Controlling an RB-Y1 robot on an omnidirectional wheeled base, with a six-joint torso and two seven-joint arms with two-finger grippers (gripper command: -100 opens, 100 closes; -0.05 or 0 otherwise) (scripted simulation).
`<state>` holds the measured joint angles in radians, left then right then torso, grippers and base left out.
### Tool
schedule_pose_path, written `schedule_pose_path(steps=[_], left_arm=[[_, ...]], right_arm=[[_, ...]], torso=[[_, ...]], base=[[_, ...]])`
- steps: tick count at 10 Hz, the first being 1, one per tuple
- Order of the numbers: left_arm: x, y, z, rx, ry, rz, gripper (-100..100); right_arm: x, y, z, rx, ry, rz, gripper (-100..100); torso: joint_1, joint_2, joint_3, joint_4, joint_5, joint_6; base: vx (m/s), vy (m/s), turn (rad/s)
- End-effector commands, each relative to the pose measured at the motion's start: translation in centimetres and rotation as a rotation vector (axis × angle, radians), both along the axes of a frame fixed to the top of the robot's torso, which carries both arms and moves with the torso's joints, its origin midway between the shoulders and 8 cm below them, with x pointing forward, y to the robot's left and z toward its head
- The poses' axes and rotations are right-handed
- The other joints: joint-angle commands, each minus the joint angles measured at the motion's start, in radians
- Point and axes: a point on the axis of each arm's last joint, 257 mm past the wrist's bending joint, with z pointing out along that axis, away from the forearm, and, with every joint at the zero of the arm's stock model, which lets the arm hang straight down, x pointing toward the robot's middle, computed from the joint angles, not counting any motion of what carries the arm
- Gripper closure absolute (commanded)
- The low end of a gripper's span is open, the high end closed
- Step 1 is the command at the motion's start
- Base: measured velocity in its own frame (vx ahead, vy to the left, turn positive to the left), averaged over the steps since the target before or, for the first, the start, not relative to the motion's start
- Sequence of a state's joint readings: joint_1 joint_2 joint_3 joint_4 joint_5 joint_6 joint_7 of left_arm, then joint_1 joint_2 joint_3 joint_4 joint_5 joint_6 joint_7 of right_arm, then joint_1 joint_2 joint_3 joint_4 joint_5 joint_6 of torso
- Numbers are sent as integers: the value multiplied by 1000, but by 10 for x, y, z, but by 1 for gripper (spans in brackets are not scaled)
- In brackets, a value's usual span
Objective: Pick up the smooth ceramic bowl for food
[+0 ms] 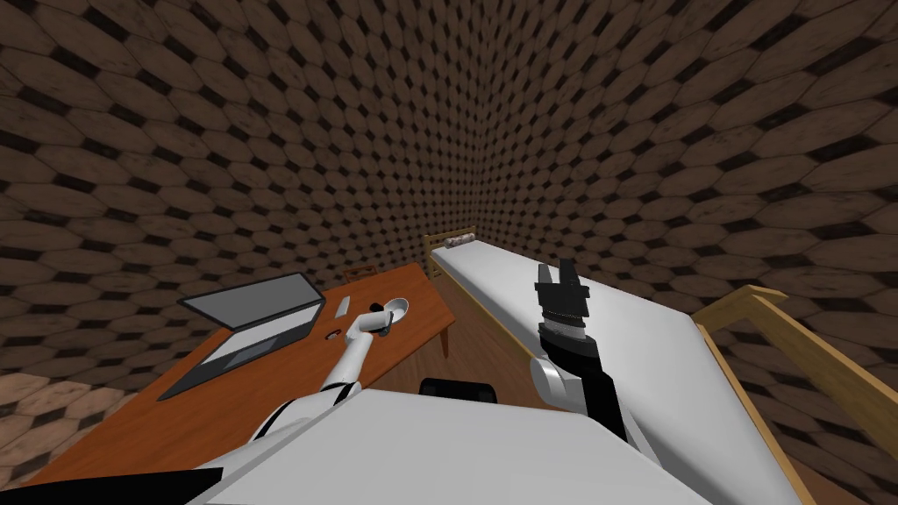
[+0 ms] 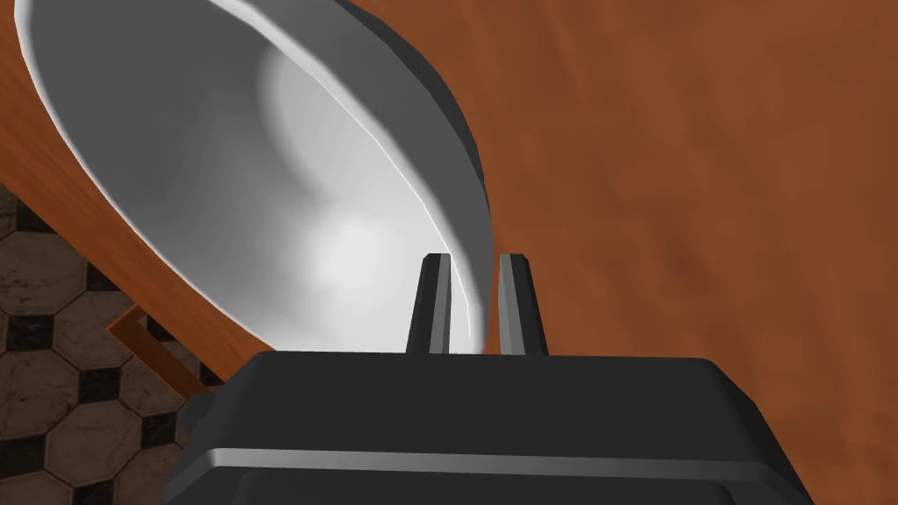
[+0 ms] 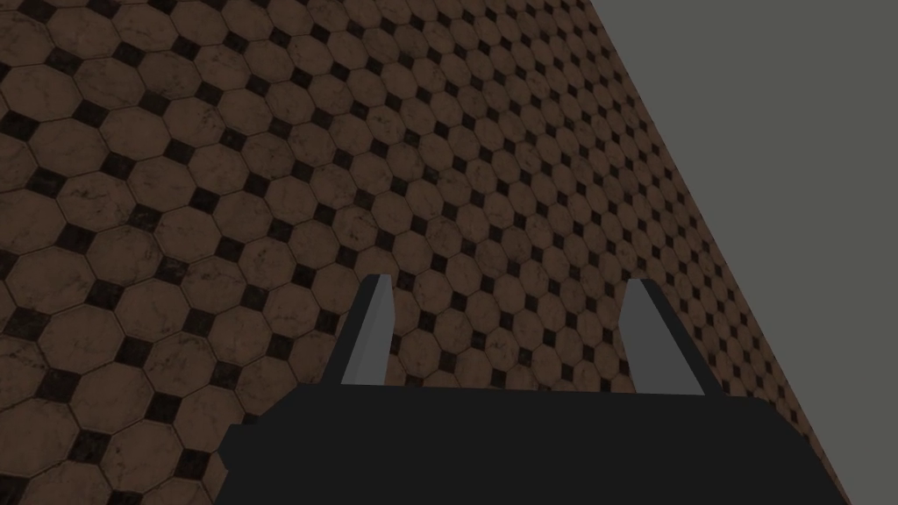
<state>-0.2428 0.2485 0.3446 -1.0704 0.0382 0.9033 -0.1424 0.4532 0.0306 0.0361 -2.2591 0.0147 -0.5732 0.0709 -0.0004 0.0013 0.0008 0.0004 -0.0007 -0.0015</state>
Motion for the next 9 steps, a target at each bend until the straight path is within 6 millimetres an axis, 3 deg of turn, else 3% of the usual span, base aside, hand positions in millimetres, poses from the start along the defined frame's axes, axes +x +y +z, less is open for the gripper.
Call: schedule_pose_path(steps=[1, 2, 8, 9], left_arm=[[0, 0, 0, 0, 0, 0, 0], [0, 0, 4, 0, -1, -5, 100], [-2, -3, 16, 1, 0, -22, 100], [-2, -3, 16, 1, 1, -23, 0]], right_arm=[[0, 0, 0, 0, 0, 0, 0], [0, 0, 0, 0, 0, 0, 0], [0, 0, 0, 0, 0, 0, 0], [0, 0, 0, 0, 0, 0, 0]], torso=[[0, 0, 0, 0, 0, 0], [0, 0, 0, 0, 0, 0], [-3, 1, 1, 1, -2, 0], [-2, 1, 1, 1, -2, 0]], base=[[0, 0, 0], [6, -16, 61], [7, -23, 40], [0, 0, 0]])
